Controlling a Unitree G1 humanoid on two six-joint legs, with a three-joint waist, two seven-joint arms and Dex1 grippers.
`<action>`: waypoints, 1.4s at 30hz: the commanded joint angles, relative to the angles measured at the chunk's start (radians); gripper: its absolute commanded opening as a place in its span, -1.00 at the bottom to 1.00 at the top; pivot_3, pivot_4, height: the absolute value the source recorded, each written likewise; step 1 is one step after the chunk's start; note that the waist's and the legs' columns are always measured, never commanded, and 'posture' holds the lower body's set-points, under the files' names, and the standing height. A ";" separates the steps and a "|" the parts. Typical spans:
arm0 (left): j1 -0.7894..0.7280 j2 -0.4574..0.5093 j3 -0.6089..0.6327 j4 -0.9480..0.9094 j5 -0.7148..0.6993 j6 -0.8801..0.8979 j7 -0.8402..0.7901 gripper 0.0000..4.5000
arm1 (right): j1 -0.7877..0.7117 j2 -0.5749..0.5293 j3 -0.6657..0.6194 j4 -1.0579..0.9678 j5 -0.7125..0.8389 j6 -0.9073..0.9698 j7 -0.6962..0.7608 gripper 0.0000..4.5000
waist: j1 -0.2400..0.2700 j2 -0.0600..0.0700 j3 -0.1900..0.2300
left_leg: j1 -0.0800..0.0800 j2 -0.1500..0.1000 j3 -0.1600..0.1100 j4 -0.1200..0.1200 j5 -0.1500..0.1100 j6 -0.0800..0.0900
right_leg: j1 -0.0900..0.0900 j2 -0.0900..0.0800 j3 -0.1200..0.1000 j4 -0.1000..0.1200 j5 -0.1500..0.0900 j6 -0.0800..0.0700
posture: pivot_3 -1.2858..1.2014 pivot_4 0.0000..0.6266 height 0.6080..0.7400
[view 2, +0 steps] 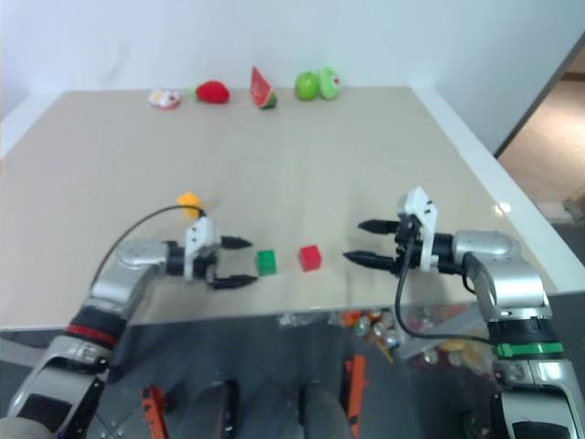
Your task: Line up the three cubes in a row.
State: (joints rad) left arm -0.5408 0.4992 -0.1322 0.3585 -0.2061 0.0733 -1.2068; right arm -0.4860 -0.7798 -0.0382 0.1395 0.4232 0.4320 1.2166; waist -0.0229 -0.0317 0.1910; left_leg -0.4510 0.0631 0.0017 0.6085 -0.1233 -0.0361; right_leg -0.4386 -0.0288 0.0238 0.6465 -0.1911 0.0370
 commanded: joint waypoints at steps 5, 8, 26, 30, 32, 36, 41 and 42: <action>0.131 0.168 0.149 -0.200 -0.122 0.129 -0.018 0.96 | -0.072 0.016 0.002 -0.137 0.049 0.026 0.014 0.87 | 0.000 0.000 0.000 | 0.000 0.000 0.000 0.000 0.000 0.000 | -0.001 0.000 0.000 0.000 0.000 0.000 | 0.03 -0.52 1.00; 0.160 0.178 0.193 -0.230 -0.144 0.158 0.027 0.96 | -0.121 0.069 0.036 -0.162 0.044 0.029 -0.013 0.87 | 0.000 0.000 0.000 | 0.000 0.001 0.000 -0.001 0.000 0.000 | -0.001 -0.001 0.000 0.000 0.000 0.000 | 0.03 -0.52 1.00; -0.072 0.059 0.220 0.247 0.003 -0.002 0.352 0.96 | -0.208 0.204 0.144 -0.116 -0.012 -0.033 -0.019 0.87 | 0.003 0.000 0.000 | -0.002 0.001 0.001 -0.001 0.000 0.000 | -0.001 -0.001 -0.002 0.000 0.000 -0.001 | 0.03 -0.52 1.00; -0.163 0.034 0.236 0.372 0.004 -0.021 0.380 0.96 | -0.198 0.204 0.141 -0.133 -0.009 -0.028 -0.025 0.87 | 0.002 0.000 0.000 | -0.002 0.001 0.001 -0.001 0.000 0.000 | -0.001 0.000 -0.002 0.000 0.000 -0.001 | 0.03 -0.52 1.00; -0.207 0.022 0.242 0.437 0.007 -0.034 0.397 0.96 | -0.191 0.200 0.137 -0.143 -0.008 -0.024 -0.029 0.87 | 0.003 0.000 0.000 | -0.002 0.001 0.001 -0.001 0.000 0.000 | -0.001 0.000 -0.002 0.000 0.001 0.000 | 0.03 -0.52 1.00; -0.283 0.000 0.236 0.558 0.021 -0.072 0.415 0.96 | -0.174 0.189 0.125 -0.161 -0.005 -0.016 -0.040 0.87 | 0.003 0.000 0.000 | -0.003 0.001 0.001 -0.001 0.000 0.000 | -0.001 0.000 -0.002 0.000 0.000 0.000 | 0.03 -0.52 1.00; -0.343 -0.026 0.227 0.643 0.036 -0.107 0.414 0.96 | -0.164 0.182 0.120 -0.180 0.001 -0.005 -0.052 0.87 | 0.002 0.000 0.000 | -0.003 0.001 0.001 -0.001 0.000 0.000 | -0.001 0.000 -0.002 0.000 0.000 0.000 | 0.03 -0.52 1.00; -0.352 -0.030 0.228 0.656 0.039 -0.113 0.413 0.96 | -0.163 0.182 0.119 -0.183 0.001 -0.004 -0.056 0.87 | 0.002 0.000 0.000 | -0.003 0.001 0.001 -0.001 0.000 0.000 | -0.002 0.000 -0.002 0.000 0.000 0.000 | 0.03 -0.52 1.00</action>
State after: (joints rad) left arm -0.8549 0.4713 0.0855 1.0036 -0.1728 -0.0109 -0.7930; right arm -0.6412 -0.5875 0.1129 0.0066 0.4081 0.4304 1.1700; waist -0.0204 -0.0322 0.1908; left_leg -0.4539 0.0639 0.0022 0.6077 -0.1233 -0.0364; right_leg -0.4402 -0.0287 0.0221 0.6465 -0.1909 0.0371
